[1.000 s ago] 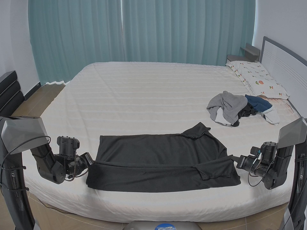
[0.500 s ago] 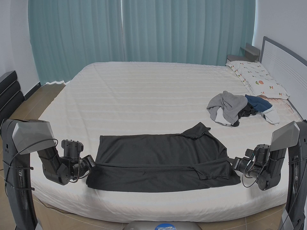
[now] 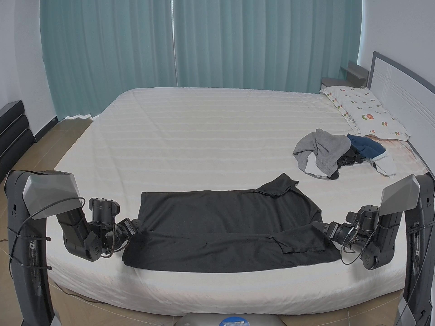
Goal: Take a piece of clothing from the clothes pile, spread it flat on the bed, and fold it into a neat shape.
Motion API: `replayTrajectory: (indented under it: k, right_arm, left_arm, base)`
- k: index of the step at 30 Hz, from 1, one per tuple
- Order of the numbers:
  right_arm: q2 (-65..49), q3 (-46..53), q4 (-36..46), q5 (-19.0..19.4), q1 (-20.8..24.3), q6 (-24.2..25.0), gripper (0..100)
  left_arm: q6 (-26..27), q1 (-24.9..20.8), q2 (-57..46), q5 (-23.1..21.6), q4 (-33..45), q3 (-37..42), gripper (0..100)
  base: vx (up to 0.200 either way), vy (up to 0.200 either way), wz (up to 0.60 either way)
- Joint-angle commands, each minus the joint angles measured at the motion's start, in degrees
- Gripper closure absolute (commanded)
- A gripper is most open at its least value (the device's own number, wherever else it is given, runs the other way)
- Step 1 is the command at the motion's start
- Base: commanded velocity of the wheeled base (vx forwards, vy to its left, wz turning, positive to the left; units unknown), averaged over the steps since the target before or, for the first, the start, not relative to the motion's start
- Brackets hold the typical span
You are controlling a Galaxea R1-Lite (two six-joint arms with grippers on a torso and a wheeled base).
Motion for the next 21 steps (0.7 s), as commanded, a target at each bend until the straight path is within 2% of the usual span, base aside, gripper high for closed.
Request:
replayTrajectory:
  k: [1, 2, 5, 6, 7, 8, 10, 14, 21]
  right_arm:
    - [-0.2, -0.6, -0.8, 0.1, -0.5, 2.2, 0]
    - [-0.7, -1.3, -0.8, 0.0, -0.7, 5.7, 0]
    - [-1.5, -2.2, -0.8, 0.1, -1.0, 10.1, 0]
    - [-1.9, -2.4, -0.8, 0.1, -1.1, 13.9, 0]
    - [-1.9, -2.4, -0.8, 0.1, -1.1, 13.9, 0]
    - [-2.0, -2.4, -0.8, 0.2, -1.1, 17.5, 0]
    - [-1.6, -2.3, -0.8, 0.6, -1.1, 20.0, 0]
    - [-0.8, -2.3, -0.8, 0.8, -1.0, 21.6, 0]
    - [-0.7, -2.3, -0.8, 0.7, -1.0, 21.9, 0]
  left_arm:
    - [-0.5, 0.4, -0.4, 0.0, 0.0, 0.1, 0]
    - [-1.5, 0.5, -0.9, 0.1, 0.0, 0.1, 0]
    - [-2.8, 0.8, -1.9, 0.0, -0.1, 0.2, 0]
    - [-3.8, 1.1, -2.8, 0.0, -0.1, 0.3, 0]
    - [-3.8, 1.1, -2.8, 0.0, -0.1, 0.3, 0]
    - [-5.1, 1.2, -4.0, -0.2, -0.2, 0.9, 0]
    - [-5.9, 1.2, -4.7, -0.3, -0.2, 0.9, 0]
    - [-7.8, 1.3, -4.8, -0.5, -0.3, 0.7, 0]
    - [-7.9, 2.2, -4.0, -0.8, -3.0, 0.9, 0]
  base:
    - [0.0, 0.0, 0.0]
    - [0.0, 0.0, 0.0]
    - [0.0, 0.0, 0.0]
    - [0.0, 0.0, 0.0]
    - [0.0, 0.0, 0.0]
    - [0.0, 0.0, 0.0]
    - [0.0, 0.0, 0.0]
    - [0.0, 0.0, 0.0]
    - [0.0, 0.0, 0.0]
